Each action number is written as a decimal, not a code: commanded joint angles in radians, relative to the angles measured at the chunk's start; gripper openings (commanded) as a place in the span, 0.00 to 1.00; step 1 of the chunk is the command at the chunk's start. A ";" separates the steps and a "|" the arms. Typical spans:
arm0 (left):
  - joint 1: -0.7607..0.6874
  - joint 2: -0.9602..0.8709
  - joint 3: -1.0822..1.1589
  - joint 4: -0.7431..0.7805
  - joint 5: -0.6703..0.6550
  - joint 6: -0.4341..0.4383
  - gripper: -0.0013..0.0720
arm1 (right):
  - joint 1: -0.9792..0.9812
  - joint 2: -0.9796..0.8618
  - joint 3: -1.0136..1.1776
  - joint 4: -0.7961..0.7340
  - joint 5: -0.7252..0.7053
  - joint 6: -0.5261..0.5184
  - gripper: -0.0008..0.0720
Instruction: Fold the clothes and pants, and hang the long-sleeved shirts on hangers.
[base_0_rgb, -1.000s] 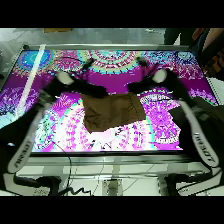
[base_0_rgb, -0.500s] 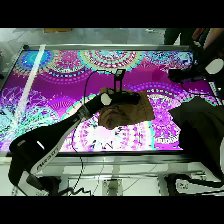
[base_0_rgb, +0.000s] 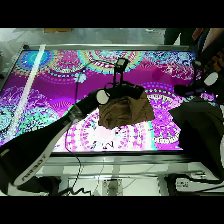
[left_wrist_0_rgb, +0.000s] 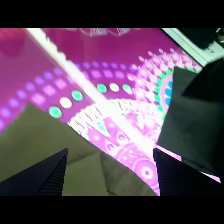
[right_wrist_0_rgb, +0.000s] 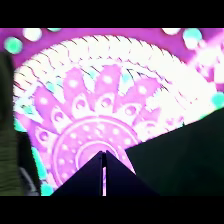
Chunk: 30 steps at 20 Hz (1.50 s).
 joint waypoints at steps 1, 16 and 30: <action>0.032 0.091 0.001 0.126 -0.014 0.019 0.86 | -0.058 -0.077 -0.071 0.232 0.035 -0.194 0.05; 0.061 0.128 0.000 0.167 -0.100 0.019 0.86 | 0.250 -0.298 0.058 0.251 -0.204 -0.043 0.79; 0.080 0.129 0.000 0.167 -0.134 0.019 0.86 | 0.078 -0.471 0.100 0.687 0.142 -0.015 0.82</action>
